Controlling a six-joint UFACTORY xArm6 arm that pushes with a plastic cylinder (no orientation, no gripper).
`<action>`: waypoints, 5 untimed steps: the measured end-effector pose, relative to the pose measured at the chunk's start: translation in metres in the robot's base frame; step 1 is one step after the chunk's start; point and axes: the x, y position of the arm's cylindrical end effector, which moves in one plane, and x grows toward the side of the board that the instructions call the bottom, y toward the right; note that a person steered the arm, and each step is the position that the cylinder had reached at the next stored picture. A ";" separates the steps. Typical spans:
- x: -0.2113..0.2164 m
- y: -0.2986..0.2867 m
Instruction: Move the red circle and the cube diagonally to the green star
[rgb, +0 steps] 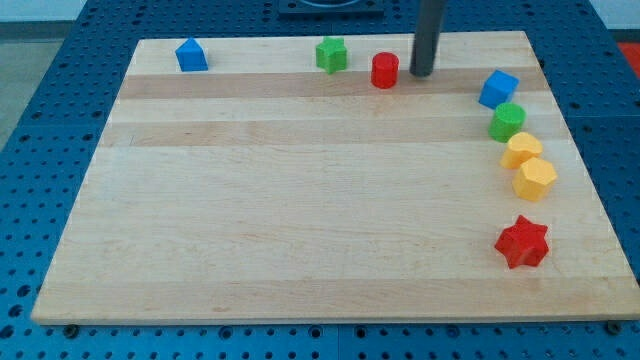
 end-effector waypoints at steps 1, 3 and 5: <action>0.008 0.035; 0.005 0.124; 0.030 0.140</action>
